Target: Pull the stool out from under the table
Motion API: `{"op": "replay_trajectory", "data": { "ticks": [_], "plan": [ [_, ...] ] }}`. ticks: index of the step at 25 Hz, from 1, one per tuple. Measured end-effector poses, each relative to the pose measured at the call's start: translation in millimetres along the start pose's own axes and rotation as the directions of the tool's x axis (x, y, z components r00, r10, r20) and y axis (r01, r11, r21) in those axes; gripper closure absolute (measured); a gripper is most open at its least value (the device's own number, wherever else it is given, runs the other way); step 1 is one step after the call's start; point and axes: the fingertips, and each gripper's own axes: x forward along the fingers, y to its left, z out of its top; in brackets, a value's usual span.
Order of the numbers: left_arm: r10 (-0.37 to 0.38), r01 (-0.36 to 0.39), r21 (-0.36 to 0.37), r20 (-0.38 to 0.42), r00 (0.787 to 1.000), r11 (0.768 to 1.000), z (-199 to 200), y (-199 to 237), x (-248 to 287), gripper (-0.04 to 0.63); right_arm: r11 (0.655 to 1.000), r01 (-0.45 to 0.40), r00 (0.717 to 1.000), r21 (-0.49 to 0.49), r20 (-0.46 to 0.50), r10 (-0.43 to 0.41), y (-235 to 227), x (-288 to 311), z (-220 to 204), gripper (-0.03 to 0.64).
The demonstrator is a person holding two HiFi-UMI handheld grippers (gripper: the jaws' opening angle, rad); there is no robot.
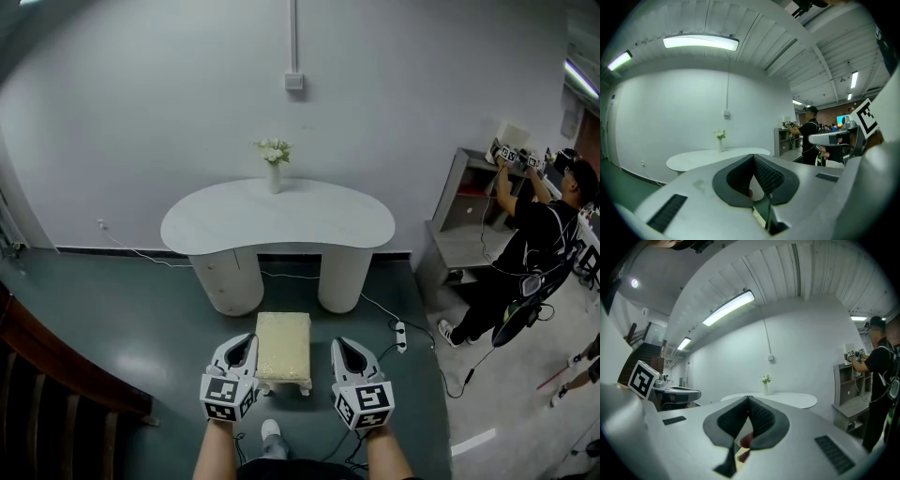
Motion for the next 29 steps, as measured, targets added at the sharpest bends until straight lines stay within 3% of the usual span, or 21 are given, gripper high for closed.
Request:
{"op": "replay_trajectory", "data": {
  "ticks": [29],
  "plan": [
    [0.011,-0.011,0.008,0.009,1.000,1.000,-2.2,6.6,-5.2,0.583,0.999,0.009,1.000,-0.036,0.011,-0.009,4.1,2.7,4.7,0.555]
  ]
}}
